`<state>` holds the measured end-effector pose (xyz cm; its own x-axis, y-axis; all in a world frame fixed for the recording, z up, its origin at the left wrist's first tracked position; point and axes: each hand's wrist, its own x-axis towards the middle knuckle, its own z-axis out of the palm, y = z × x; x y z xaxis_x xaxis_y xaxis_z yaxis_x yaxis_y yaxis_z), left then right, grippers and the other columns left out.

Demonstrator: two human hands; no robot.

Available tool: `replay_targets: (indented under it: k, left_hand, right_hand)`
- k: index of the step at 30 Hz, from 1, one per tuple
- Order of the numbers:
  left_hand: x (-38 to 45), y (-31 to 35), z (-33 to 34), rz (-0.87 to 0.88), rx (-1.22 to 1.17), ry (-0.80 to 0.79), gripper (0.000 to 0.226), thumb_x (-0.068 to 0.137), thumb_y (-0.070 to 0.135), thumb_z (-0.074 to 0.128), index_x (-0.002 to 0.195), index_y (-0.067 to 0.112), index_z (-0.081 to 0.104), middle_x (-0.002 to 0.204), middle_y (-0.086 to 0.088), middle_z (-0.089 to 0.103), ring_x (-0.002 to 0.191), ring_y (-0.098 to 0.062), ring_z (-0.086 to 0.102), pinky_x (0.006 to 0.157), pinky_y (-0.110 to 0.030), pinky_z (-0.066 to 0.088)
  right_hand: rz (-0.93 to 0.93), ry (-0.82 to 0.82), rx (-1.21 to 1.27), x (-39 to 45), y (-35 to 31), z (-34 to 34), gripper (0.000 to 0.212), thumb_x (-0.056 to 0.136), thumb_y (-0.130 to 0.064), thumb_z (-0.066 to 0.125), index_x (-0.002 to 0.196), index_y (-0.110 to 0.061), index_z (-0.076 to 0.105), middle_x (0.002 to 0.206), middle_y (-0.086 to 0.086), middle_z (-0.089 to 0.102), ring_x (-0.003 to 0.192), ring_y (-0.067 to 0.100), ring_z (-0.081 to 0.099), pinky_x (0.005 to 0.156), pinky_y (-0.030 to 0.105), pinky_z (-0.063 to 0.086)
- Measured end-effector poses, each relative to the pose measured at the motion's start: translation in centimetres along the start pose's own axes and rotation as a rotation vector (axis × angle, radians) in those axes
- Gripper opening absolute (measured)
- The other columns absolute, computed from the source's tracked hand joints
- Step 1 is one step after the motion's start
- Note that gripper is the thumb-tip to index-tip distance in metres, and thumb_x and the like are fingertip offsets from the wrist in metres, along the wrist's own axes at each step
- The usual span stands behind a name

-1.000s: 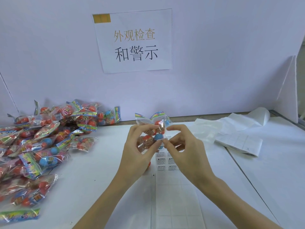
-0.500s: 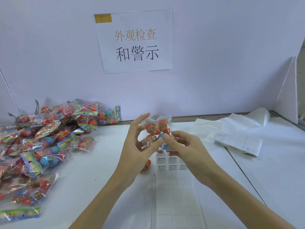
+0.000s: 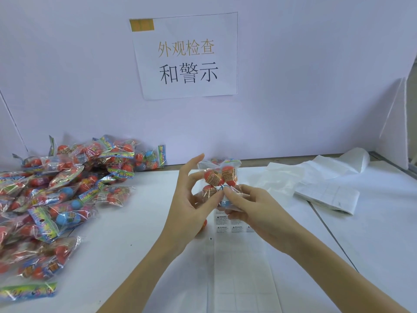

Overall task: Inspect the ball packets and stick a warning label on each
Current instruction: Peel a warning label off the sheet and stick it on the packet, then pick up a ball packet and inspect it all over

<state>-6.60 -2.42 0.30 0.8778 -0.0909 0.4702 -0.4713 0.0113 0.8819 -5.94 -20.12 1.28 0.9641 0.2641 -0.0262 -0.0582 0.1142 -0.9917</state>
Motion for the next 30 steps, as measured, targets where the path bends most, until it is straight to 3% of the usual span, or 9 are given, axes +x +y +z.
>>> replay_targets:
  k: [5,7,10,12,15,20,22,27,30]
  left_hand:
    - [0.8,-0.2,-1.3,-0.128,0.034,0.084,0.052,0.105,0.032,0.057,0.151,0.041,0.035,0.122,0.003,0.07,0.088,-0.024,0.076,0.074,-0.035,0.062]
    - [1.4,-0.9,-2.8,-0.104,0.233,0.195,0.034,0.108,0.031,0.051,0.142,0.037,0.046,0.12,0.005,0.068,0.101,-0.021,0.071,0.083,-0.038,0.06]
    - [2.1,-2.5,-6.4,-0.162,0.764,0.345,0.03,0.104,0.03,0.06,0.133,0.023,0.06,0.136,-0.006,0.058,0.129,-0.031,0.052,0.108,-0.044,0.044]
    - [2.1,-3.6,-8.9,-0.342,1.194,0.396,0.05,0.1,0.032,0.064,0.144,0.012,0.054,0.156,-0.024,0.037,0.148,-0.042,0.028,0.121,-0.051,0.021]
    - [0.9,-4.8,-12.0,-0.622,1.466,0.373,0.065,0.101,0.044,0.058,0.156,0.013,0.039,0.169,-0.027,0.009,0.157,-0.044,0.004,0.125,-0.055,0.006]
    - [0.7,-4.9,-12.8,-0.475,1.521,0.38,0.051,0.091,0.028,0.074,0.131,0.0,0.059,0.133,-0.031,0.057,0.12,-0.049,0.054,0.102,-0.056,0.034]
    - [1.0,-4.7,-12.1,-0.337,1.43,0.35,0.036,0.094,0.02,0.072,0.121,0.0,0.063,0.116,-0.027,0.064,0.108,-0.048,0.058,0.091,-0.054,0.042]
    - [1.6,-1.7,-7.0,-0.134,0.581,0.277,0.014,0.104,0.024,0.062,0.118,0.021,0.065,0.104,0.006,0.075,0.098,-0.018,0.07,0.088,-0.032,0.053]
    - [1.3,-0.6,-4.0,-0.126,0.129,0.148,0.017,0.107,0.02,0.055,0.118,0.014,0.066,0.1,-0.005,0.079,0.089,-0.021,0.074,0.083,-0.026,0.056]
  right_hand:
    - [0.091,-0.029,0.079,-0.2,-1.9,-1.7,0.044,0.091,-0.034,0.073,0.112,0.004,0.075,0.111,0.02,0.077,0.086,0.02,0.076,0.072,0.022,0.061]
    - [-0.005,-0.055,0.327,-0.2,-3.9,-3.5,0.034,0.084,-0.04,0.075,0.104,-0.013,0.081,0.106,0.008,0.076,0.079,0.012,0.072,0.065,0.02,0.057]
    - [-0.16,-0.298,0.866,-0.7,-6.0,-6.7,0.055,0.097,-0.061,0.061,0.137,-0.023,0.067,0.132,0.003,0.065,0.109,0.014,0.066,0.091,0.028,0.052]
    - [-0.137,-0.428,0.873,-0.7,-5.9,-7.6,0.08,0.096,-0.075,0.053,0.155,-0.021,0.049,0.143,0.005,0.06,0.119,0.02,0.061,0.101,0.034,0.048]
    - [-0.063,-0.342,0.72,-0.2,-4.6,-7.1,0.076,0.098,-0.068,0.052,0.149,-0.012,0.056,0.117,0.004,0.067,0.095,0.019,0.065,0.086,0.031,0.054]
    - [-0.008,-0.163,0.625,0.4,-3.4,-5.5,0.048,0.097,-0.047,0.062,0.119,-0.007,0.077,0.088,0.004,0.063,0.072,0.019,0.059,0.07,0.028,0.05]
    - [0.017,-0.115,0.589,0.5,-2.9,-5.0,0.042,0.095,-0.044,0.064,0.109,-0.007,0.079,0.085,0.004,0.062,0.069,0.018,0.058,0.066,0.027,0.05]
    - [0.046,-0.047,0.394,0.5,-1.6,-3.8,0.034,0.092,-0.038,0.069,0.107,-0.011,0.08,0.086,0.005,0.065,0.07,0.018,0.06,0.065,0.027,0.05]
    - [-0.122,0.048,0.048,0.3,-1.2,-2.6,0.026,0.098,-0.038,0.069,0.122,-0.027,0.075,0.108,0.004,0.075,0.093,0.017,0.071,0.076,0.025,0.055]
